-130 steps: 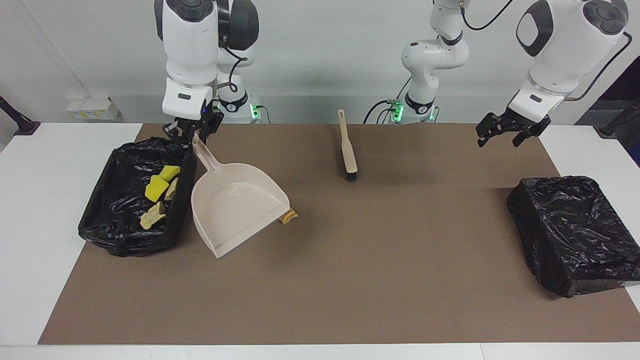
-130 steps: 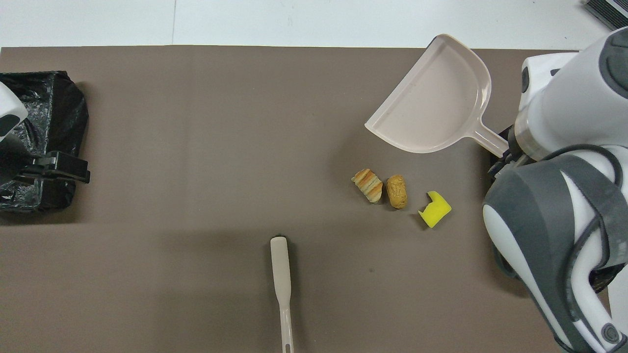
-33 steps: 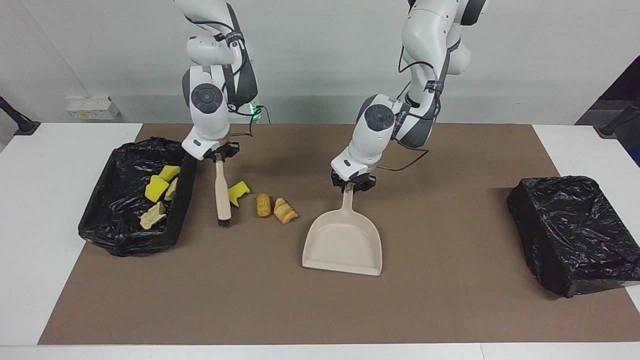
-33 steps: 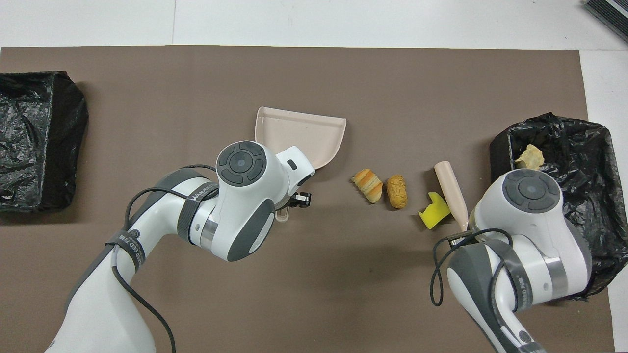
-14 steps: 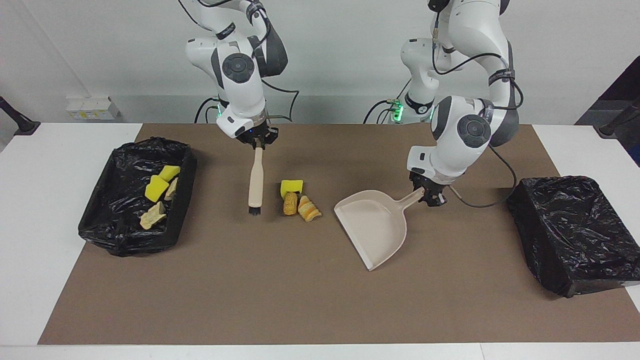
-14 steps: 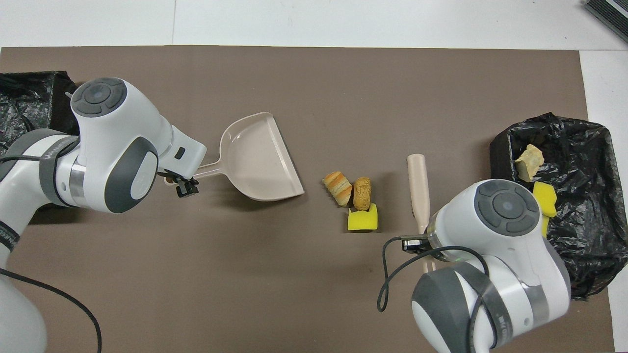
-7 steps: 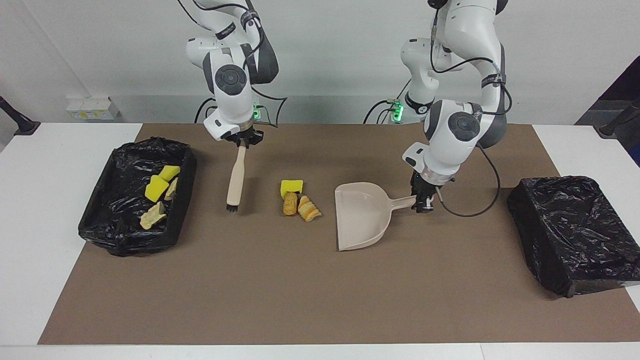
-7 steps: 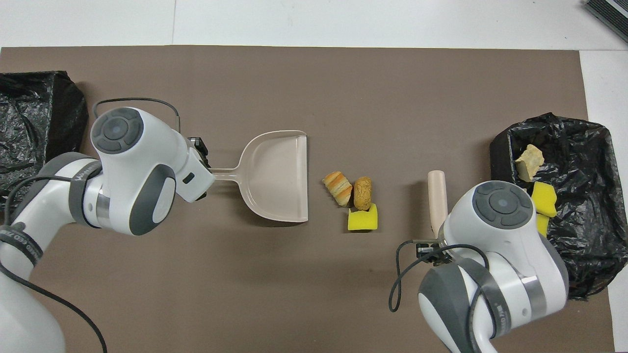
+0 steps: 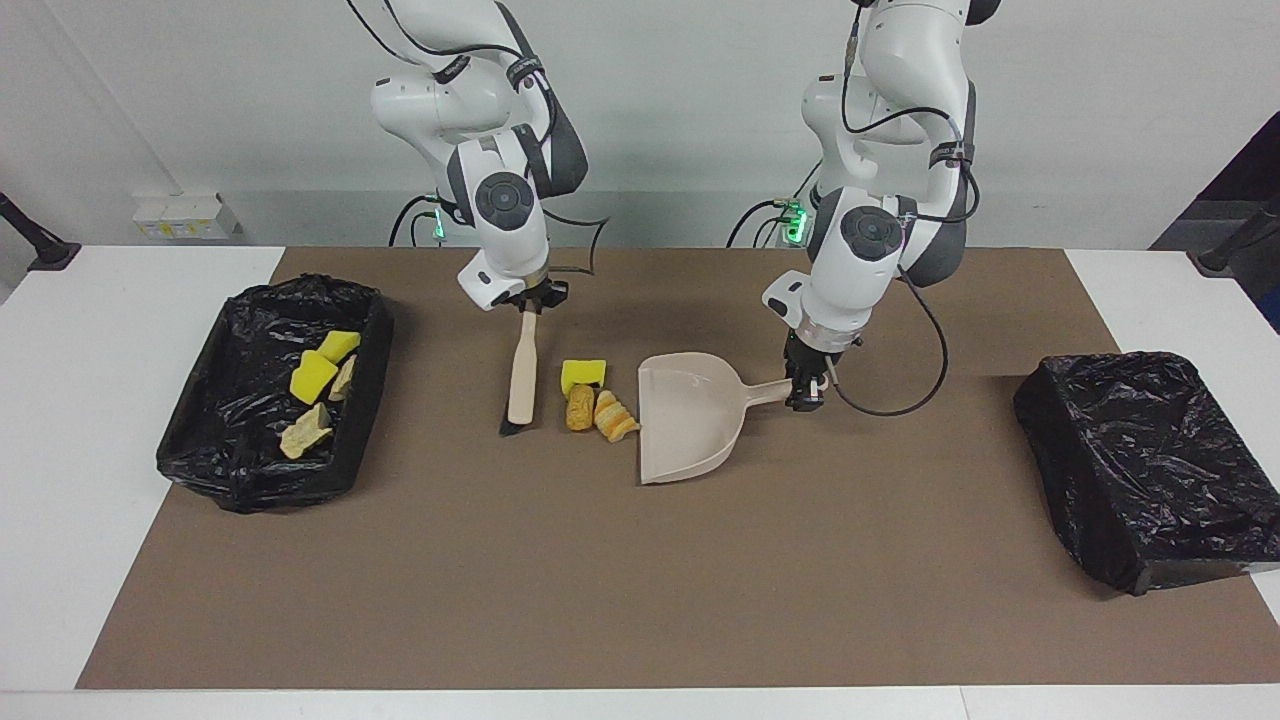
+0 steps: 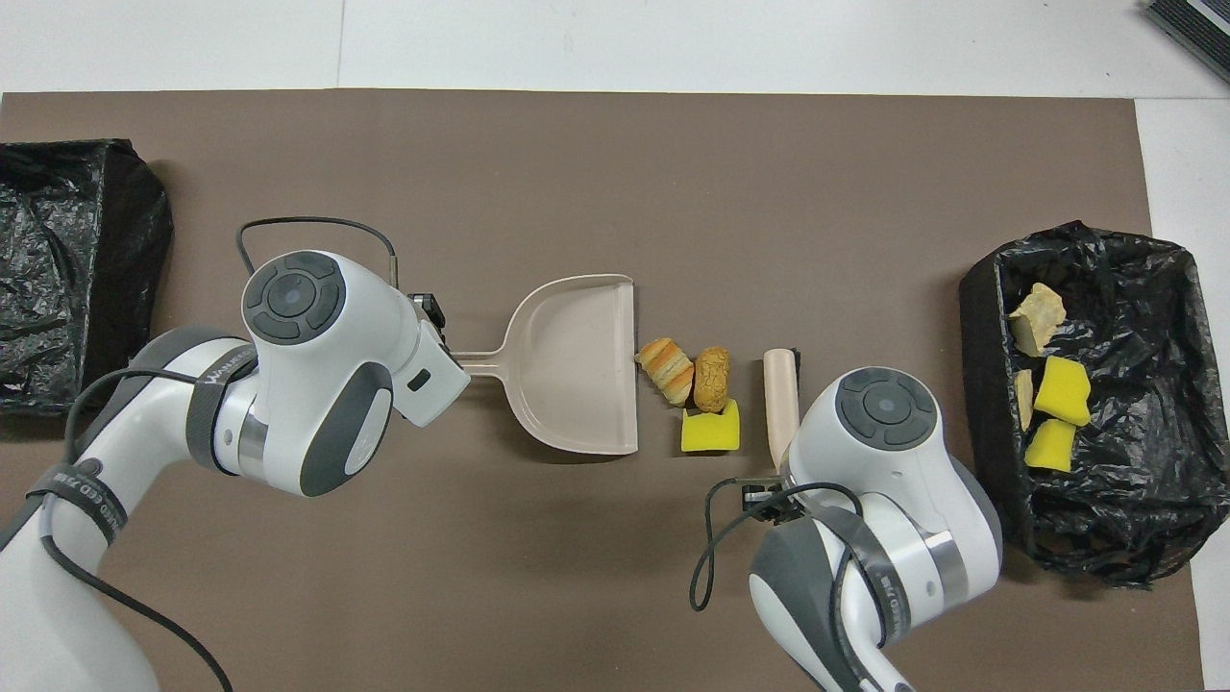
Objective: Sweep and dump trash in bin
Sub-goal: 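Push the bread and sponge into the dustpan with the right gripper's brush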
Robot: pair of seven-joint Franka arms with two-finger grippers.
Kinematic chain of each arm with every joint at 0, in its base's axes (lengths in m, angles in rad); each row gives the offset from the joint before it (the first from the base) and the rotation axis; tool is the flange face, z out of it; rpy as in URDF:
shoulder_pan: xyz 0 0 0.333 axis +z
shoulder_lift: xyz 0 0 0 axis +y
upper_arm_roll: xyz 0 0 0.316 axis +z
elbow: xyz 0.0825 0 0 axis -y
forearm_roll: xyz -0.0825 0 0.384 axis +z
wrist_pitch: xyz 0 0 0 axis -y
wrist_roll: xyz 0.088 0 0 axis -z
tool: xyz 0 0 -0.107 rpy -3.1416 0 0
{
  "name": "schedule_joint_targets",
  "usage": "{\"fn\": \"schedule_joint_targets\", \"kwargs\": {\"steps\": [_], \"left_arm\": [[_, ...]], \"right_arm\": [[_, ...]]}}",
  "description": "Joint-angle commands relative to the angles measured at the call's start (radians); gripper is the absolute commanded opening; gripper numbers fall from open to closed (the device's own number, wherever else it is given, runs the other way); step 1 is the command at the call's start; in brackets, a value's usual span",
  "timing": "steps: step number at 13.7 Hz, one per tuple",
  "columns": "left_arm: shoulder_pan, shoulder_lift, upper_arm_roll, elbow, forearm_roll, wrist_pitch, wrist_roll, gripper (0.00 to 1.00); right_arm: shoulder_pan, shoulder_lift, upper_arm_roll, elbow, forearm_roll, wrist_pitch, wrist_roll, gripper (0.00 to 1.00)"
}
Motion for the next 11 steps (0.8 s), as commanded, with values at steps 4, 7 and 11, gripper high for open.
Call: {"fn": "schedule_joint_targets", "kwargs": {"steps": [4,7,11], "left_arm": [[-0.032,-0.024,0.01,-0.057,0.017,0.011,-0.089,0.0],[-0.032,-0.023,0.01,-0.057,0.017,0.02,-0.089,0.0],[-0.021,-0.02,0.008,-0.065,0.018,0.038,-0.069,0.0]], "right_arm": [[0.174,0.075,0.004,0.011,0.13,0.145,0.06,0.0],[0.239,0.096,0.004,0.04,0.329,0.261,0.063,0.0],[0.254,0.119,0.002,0.138,0.36,0.213,0.08,0.0]]}}
